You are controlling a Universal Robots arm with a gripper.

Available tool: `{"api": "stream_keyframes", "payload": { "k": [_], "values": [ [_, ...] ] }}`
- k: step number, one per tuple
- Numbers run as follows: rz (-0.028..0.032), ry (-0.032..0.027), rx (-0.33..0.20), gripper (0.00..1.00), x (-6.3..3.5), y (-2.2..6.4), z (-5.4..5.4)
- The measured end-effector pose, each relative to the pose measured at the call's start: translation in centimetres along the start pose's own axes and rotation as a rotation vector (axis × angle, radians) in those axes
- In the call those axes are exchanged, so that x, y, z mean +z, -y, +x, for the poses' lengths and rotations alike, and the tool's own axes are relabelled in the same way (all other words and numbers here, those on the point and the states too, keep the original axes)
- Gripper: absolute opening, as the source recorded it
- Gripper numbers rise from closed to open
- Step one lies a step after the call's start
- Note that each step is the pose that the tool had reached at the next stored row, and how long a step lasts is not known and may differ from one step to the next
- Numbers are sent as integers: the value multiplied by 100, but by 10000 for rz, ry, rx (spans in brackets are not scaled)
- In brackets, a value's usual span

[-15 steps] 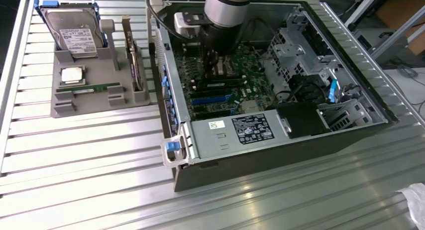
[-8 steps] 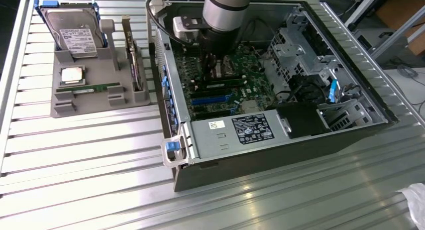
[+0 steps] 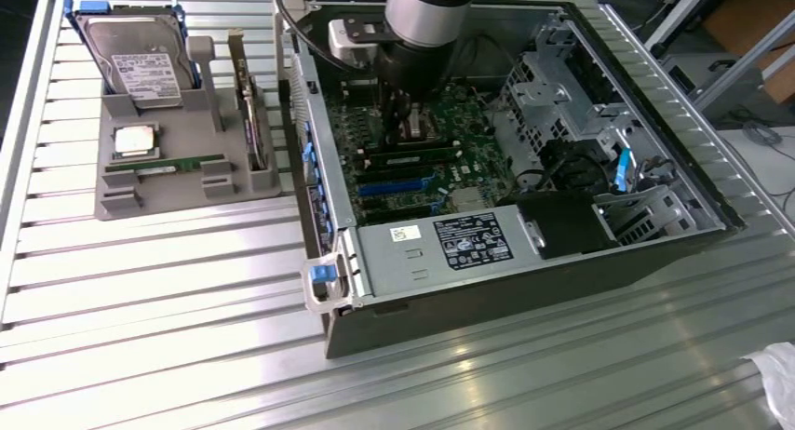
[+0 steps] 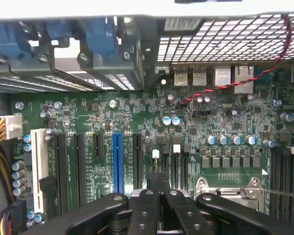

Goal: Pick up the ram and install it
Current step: 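Press down the ram until it locks into place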

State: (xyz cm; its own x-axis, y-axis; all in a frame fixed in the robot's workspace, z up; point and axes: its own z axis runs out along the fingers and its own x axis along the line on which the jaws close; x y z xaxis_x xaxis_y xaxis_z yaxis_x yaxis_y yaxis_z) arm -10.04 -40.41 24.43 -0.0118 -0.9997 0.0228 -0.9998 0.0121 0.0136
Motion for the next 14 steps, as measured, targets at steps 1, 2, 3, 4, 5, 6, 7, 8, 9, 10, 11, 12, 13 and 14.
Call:
{"api": "stream_keyframes", "payload": {
  "k": [1,2,3,4,5,6,7,8,9,10,11,12,13,14],
  "values": [
    [-2,-2,0,11,-2,32,0],
    [-4,-3,-2,11,-3,75,0],
    [-5,-1,-1,11,-3,119,-1],
    [-9,-2,-1,11,-4,166,-1],
    [-12,-2,-2,11,-4,205,-2],
    [-15,-2,-2,11,-5,254,-2],
    [-20,-3,-1,11,-6,303,-3],
    [-24,-2,-2,11,-6,340,-3],
    [-31,-2,-3,11,-7,383,-4],
    [-38,-3,-2,11,-7,425,-4],
    [-46,-3,-3,11,-8,472,-5],
    [-52,-6,-3,11,-9,523,-5],
    [-59,-9,-1,11,-9,572,-6],
    [-65,-15,-3,11,-10,616,-6]
  ]
}}
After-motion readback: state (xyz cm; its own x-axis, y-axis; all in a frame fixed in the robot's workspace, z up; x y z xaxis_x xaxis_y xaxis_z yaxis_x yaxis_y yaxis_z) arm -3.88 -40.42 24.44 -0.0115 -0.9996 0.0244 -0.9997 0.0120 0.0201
